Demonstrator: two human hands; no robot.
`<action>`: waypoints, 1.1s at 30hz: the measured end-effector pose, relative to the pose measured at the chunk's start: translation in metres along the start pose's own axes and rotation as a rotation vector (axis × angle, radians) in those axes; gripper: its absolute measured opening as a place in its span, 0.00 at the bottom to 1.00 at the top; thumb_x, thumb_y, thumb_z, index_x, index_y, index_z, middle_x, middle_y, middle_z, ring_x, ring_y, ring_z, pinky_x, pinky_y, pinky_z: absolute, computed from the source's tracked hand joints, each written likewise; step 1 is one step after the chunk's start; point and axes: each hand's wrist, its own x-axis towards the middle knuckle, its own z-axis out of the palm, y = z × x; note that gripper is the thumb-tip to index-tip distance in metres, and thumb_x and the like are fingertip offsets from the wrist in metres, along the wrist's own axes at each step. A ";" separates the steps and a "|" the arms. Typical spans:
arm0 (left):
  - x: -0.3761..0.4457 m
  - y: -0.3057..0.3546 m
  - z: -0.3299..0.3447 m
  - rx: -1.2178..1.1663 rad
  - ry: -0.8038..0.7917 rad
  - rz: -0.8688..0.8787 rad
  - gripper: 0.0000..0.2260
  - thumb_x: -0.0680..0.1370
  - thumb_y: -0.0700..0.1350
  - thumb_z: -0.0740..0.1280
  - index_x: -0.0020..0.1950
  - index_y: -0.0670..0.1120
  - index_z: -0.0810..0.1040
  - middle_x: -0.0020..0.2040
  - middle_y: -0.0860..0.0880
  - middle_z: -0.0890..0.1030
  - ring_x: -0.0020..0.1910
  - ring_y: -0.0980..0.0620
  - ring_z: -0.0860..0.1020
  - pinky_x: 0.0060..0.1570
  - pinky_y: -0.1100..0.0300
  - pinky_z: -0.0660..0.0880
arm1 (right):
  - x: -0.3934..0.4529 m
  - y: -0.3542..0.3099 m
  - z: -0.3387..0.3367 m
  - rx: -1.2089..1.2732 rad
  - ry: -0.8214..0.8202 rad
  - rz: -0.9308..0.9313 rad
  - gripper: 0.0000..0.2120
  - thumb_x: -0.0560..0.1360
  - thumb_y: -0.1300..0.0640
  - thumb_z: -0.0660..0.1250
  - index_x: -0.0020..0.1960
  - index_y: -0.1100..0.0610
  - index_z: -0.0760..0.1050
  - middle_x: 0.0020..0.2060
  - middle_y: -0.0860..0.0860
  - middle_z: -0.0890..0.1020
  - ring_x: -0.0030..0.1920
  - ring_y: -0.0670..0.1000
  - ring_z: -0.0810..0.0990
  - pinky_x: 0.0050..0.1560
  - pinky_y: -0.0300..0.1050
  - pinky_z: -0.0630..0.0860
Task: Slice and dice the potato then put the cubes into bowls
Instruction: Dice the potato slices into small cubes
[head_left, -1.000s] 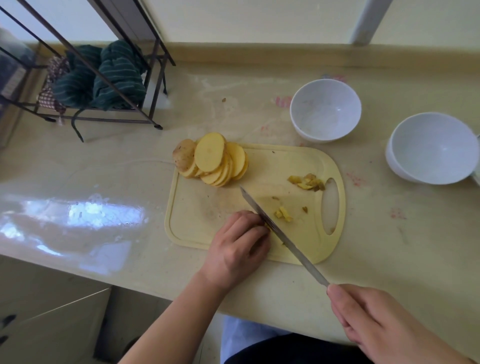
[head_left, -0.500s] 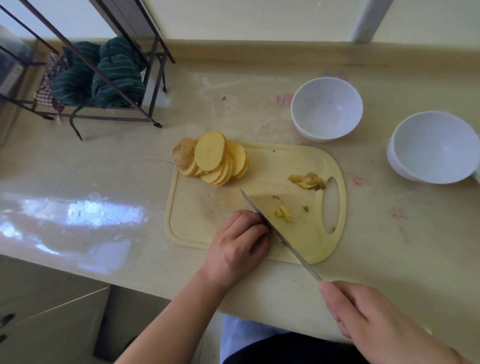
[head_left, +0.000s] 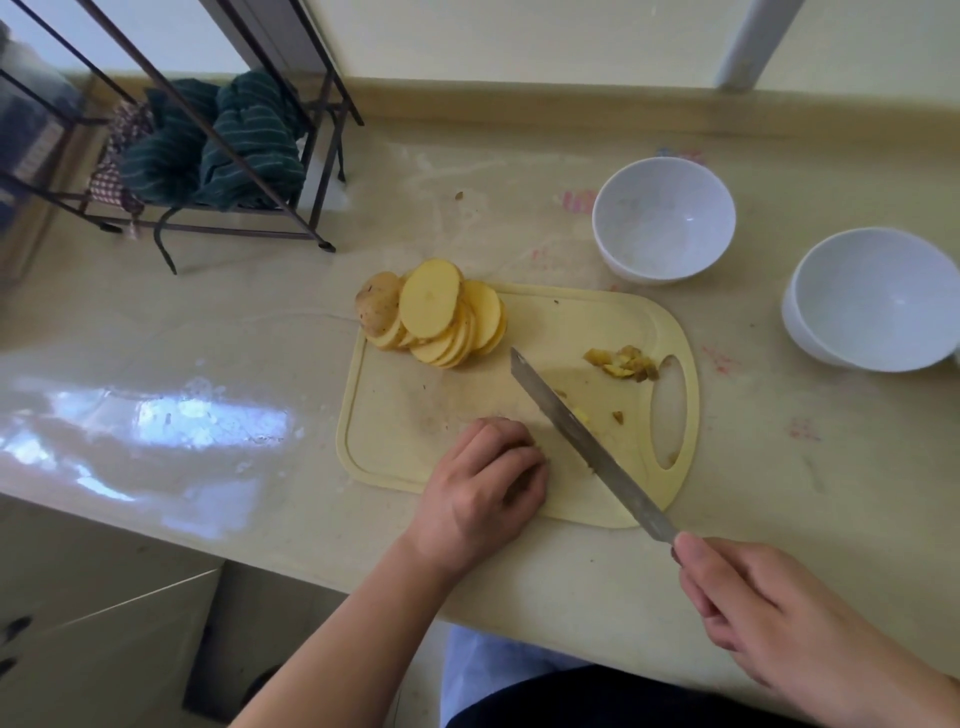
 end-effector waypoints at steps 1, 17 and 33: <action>-0.001 0.001 -0.001 0.002 0.006 -0.007 0.03 0.75 0.35 0.76 0.45 0.35 0.84 0.47 0.39 0.81 0.47 0.43 0.81 0.49 0.53 0.80 | -0.001 -0.001 0.001 0.013 -0.012 0.004 0.32 0.65 0.24 0.53 0.34 0.55 0.64 0.26 0.48 0.61 0.27 0.49 0.58 0.26 0.39 0.58; -0.009 -0.002 0.000 0.010 -0.006 -0.012 0.03 0.75 0.32 0.75 0.47 0.34 0.84 0.49 0.39 0.83 0.48 0.40 0.82 0.48 0.48 0.79 | -0.017 0.008 0.004 -0.195 0.015 -0.056 0.46 0.60 0.16 0.43 0.37 0.60 0.66 0.25 0.52 0.68 0.26 0.45 0.67 0.32 0.40 0.66; -0.009 -0.004 0.000 -0.002 0.002 -0.002 0.03 0.78 0.34 0.72 0.48 0.34 0.84 0.49 0.39 0.84 0.50 0.41 0.82 0.54 0.50 0.80 | 0.017 -0.014 0.015 -0.132 0.027 -0.115 0.30 0.73 0.28 0.50 0.34 0.55 0.64 0.24 0.47 0.65 0.27 0.43 0.61 0.32 0.41 0.63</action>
